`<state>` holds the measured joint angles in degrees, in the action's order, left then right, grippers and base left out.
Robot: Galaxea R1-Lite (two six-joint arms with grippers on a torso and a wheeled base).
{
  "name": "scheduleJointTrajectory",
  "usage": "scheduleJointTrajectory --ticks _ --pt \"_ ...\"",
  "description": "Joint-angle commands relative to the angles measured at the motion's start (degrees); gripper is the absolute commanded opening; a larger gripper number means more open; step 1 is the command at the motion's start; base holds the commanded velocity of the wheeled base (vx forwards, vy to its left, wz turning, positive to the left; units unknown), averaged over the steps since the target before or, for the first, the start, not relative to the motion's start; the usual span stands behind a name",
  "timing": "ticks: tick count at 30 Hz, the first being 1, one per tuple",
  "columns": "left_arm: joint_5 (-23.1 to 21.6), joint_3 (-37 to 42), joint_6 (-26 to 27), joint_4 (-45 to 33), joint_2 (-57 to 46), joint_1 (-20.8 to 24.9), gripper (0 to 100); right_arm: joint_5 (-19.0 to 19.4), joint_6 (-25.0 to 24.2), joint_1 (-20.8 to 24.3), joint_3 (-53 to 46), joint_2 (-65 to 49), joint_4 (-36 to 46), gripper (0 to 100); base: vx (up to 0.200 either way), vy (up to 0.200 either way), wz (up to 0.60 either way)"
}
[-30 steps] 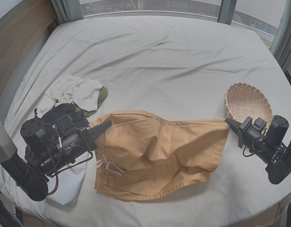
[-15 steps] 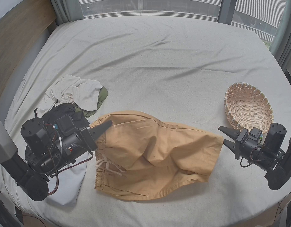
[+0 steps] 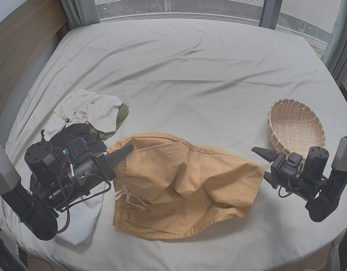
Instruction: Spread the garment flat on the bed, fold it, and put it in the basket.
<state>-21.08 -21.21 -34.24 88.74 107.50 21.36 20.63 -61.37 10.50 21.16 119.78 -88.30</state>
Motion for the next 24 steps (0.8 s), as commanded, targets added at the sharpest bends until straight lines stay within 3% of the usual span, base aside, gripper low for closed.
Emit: scheduleJointTrajectory --ticks 1,9,15,16,24 --pt "-0.02 -0.06 -0.03 -0.05 -0.01 0.00 0 0.12 -0.16 -0.83 2.83 3.97 -0.12 100 0.000 0.000 0.00" --pt "-0.02 0.03 -0.03 0.03 -0.01 0.00 0 1.70 -5.17 -0.56 6.00 2.82 -0.03 100 0.000 0.000 0.00" --pt "-0.02 0.03 -0.03 -0.05 0.08 0.00 0 2.14 -5.52 -0.48 6.96 3.09 -0.03 100 0.000 0.000 0.00" --pt "-0.02 0.03 -0.03 0.03 0.08 0.00 0 2.14 -5.43 -0.48 7.31 3.17 -0.03 0 0.000 0.000 0.00" --pt "-0.02 0.29 -0.03 0.03 0.08 0.00 0 2.23 -7.36 -0.48 8.46 2.65 -0.03 0 0.000 0.000 0.00"
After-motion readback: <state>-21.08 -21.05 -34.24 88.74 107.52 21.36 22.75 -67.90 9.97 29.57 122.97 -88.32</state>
